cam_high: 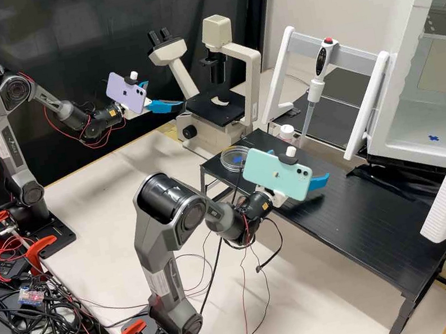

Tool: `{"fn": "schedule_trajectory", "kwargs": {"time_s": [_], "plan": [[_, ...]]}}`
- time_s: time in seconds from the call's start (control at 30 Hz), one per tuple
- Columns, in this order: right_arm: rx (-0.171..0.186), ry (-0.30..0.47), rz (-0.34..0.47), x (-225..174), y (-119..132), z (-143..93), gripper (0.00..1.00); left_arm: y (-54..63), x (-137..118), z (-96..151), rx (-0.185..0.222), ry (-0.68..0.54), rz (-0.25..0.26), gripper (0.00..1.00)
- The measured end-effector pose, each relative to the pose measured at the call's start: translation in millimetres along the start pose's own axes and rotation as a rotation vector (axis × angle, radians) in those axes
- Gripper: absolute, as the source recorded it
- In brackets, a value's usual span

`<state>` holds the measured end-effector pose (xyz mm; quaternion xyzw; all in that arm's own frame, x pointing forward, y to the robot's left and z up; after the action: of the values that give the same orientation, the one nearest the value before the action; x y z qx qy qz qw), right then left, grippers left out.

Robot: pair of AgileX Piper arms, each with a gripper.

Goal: Move the petri dish to the incubator

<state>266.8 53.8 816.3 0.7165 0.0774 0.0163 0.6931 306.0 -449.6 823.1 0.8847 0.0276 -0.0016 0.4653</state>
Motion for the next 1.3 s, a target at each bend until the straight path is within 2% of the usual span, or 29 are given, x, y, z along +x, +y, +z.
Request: {"fn": "schedule_trajectory", "kwargs": {"time_s": [0.13,0.4,0.57,0.87,1.07,1.1,1.3], "plan": [[-0.005,0.107,-0.058,-11.6,-14.5,-17.4,1.0,0.0,0.0,0.0,0.0,0.0,0.0,1.0],[-0.019,0.208,-0.193,-16.3,-44.7,-36.8,1.0,0.0,0.0,0.0,0.0,0.0,0.0,1.0],[-0.018,0.205,-0.254,-14.3,-59.6,-35.5,1.0,0.0,0.0,0.0,0.0,0.0,0.0,1.0],[-0.018,0.189,-0.299,-12.4,-71.4,-31.4,1.0,0.0,0.0,0.0,0.0,0.0,0.0,1.0],[-0.05,0.192,-0.306,-10.1,-75.3,-29.6,1.0,0.0,0.0,0.0,0.0,0.0,0.0,1.0],[-0.059,0.197,-0.304,-9.9,-75.5,-29.5,0.0,0.0,0.0,0.0,0.0,0.0,0.0,1.0],[-0.054,0.192,-0.29,-4.1,-76.4,-29.8,0.0,0.0,0.0,0.0,0.0,0.0,0.0,1.0]]}}
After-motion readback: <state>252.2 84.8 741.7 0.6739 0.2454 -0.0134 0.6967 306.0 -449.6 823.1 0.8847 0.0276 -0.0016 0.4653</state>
